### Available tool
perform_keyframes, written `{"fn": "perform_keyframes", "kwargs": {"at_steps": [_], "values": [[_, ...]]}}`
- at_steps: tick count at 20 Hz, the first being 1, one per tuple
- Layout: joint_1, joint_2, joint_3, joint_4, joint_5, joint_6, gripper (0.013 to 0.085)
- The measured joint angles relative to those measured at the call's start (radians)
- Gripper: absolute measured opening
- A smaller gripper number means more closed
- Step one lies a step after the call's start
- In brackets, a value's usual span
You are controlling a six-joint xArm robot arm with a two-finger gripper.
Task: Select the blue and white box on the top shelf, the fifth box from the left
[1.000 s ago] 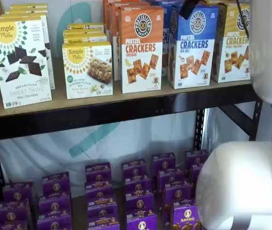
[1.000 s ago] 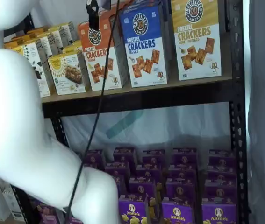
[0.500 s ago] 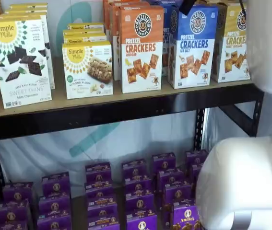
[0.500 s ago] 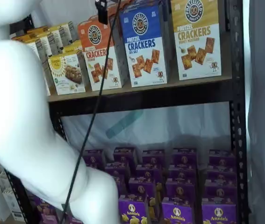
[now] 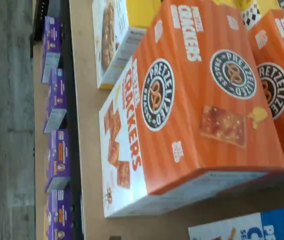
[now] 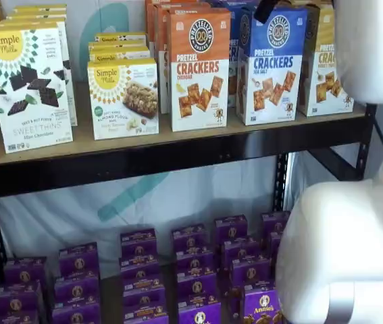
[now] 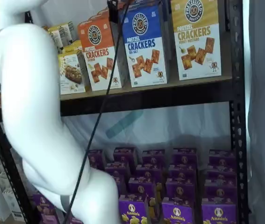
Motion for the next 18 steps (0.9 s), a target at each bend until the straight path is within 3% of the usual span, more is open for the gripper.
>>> {"fn": "perform_keyframes", "kwargs": {"at_steps": [11, 18], "values": [[-0.006, 0.079, -0.052, -0.025, -0.011, -0.028, 0.0850], [-0.005, 0.141, -0.114, -0.071, 0.024, -0.044, 0.0850]]}}
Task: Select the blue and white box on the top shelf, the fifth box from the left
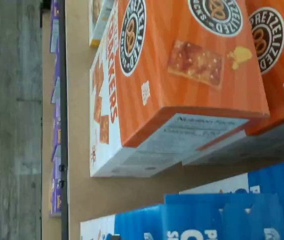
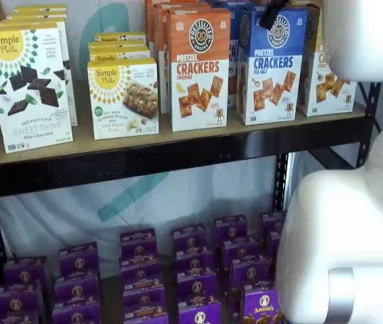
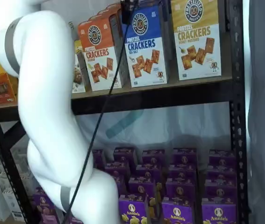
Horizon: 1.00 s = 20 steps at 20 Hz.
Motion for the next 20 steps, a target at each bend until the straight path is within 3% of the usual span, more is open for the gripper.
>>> {"fn": "perform_keyframes", "kwargs": {"at_steps": [10, 20], "values": [[0.012, 0.082, -0.097, -0.070, 0.085, -0.006, 0.0850], [0.072, 0.149, -0.172, -0.191, 0.161, 0.013, 0.0850]]}}
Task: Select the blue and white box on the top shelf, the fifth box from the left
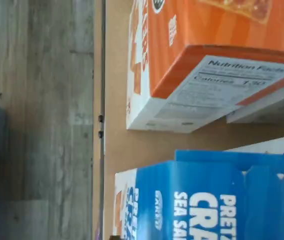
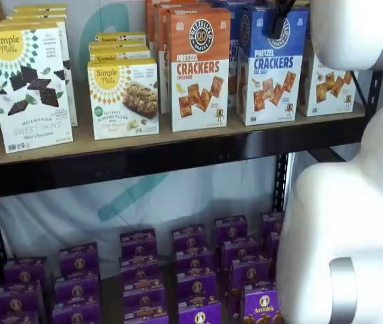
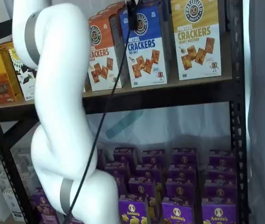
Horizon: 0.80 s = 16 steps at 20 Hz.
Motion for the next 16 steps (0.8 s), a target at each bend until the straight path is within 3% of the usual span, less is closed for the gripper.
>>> {"fn": "perform_keyframes", "kwargs": {"at_steps": [6, 12, 16], "values": [[0.024, 0.039, -0.048, -0.045, 0.064, 0.012, 0.0850], [0.026, 0.046, -0.056, -0.047, 0.076, 0.014, 0.0850], [0.023, 0.043, -0.054, -0.041, 0.072, 0.013, 0.0730]]}}
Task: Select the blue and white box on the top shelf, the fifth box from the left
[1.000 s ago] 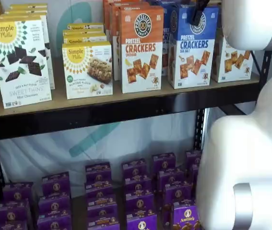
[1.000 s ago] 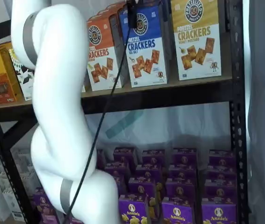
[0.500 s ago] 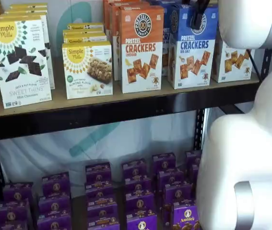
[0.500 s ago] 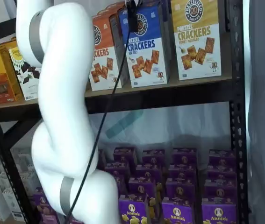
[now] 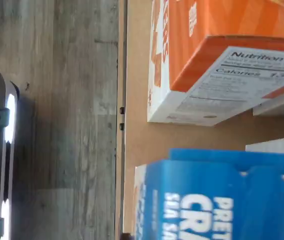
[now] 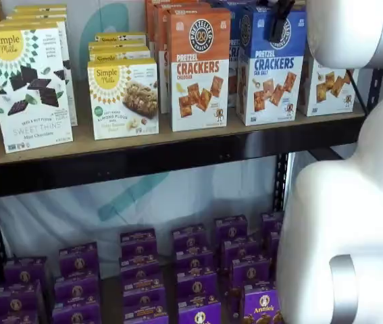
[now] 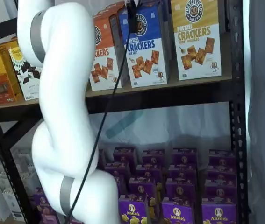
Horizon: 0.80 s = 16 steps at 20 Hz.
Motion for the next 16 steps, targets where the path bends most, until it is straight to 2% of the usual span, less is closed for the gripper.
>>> {"fn": "perform_keyframes", "kwargs": {"at_steps": [1, 8, 9, 10, 12, 16], "values": [[0.000, 0.000, -0.001, 0.000, 0.000, 0.000, 0.0690], [-0.003, 0.001, -0.008, 0.002, 0.004, -0.002, 0.0690], [-0.004, 0.001, -0.010, 0.003, 0.006, -0.002, 0.0650], [-0.004, 0.001, -0.010, 0.003, 0.006, -0.002, 0.0650], [-0.004, 0.000, -0.009, 0.002, 0.006, -0.002, 0.0570], [-0.001, -0.006, -0.003, -0.001, 0.006, 0.000, 0.0570]]}}
